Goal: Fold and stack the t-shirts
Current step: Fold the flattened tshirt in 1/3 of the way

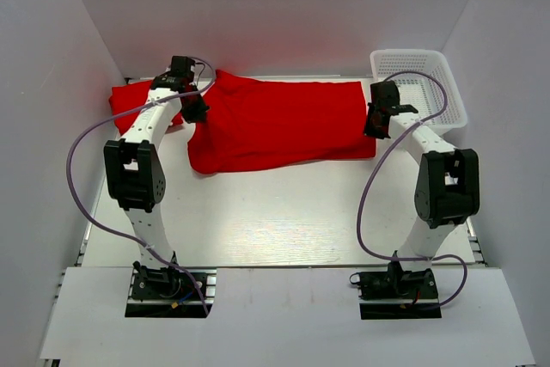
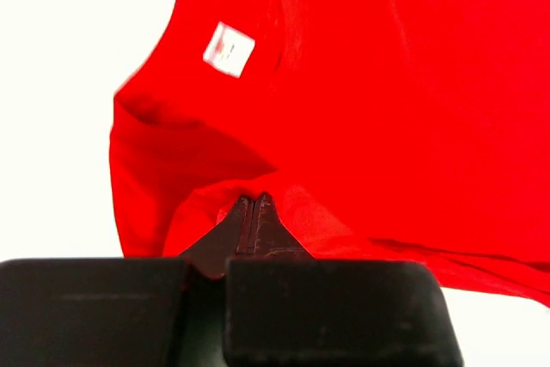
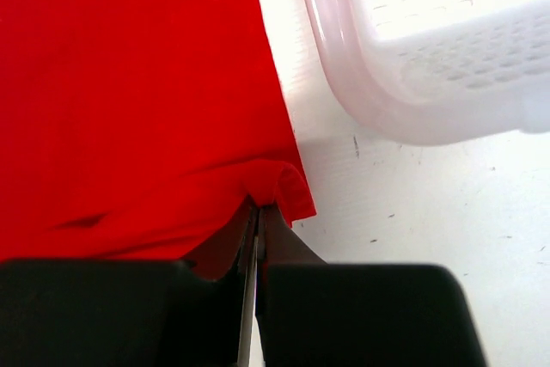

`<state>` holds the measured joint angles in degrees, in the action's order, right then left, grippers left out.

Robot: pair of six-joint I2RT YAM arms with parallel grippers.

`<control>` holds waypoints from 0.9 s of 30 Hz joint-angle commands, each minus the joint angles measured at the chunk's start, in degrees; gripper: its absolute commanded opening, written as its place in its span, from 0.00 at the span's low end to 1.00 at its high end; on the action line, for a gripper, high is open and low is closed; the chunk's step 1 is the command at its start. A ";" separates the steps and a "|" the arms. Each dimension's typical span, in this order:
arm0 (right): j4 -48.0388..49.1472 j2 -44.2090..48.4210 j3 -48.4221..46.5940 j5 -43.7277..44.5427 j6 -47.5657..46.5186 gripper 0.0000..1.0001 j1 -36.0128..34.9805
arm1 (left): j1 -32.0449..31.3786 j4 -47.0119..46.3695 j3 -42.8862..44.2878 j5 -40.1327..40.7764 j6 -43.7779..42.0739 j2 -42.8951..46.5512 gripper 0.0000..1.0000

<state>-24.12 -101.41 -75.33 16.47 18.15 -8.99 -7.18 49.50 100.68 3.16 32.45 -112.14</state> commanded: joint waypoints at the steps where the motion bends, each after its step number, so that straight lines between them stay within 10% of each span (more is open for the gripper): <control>1: -0.40 -0.98 -3.59 0.24 -2.24 0.00 0.47 | 0.85 -5.19 2.24 -0.77 -3.25 1.48 0.00; 27: -0.22 -13.19 -15.80 -1.97 -9.45 0.00 0.73 | 0.85 -20.48 15.51 -3.08 -15.05 -14.50 0.00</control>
<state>-24.34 -112.44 -87.61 12.38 9.39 -8.69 -6.59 31.42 113.65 -1.65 17.82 -126.45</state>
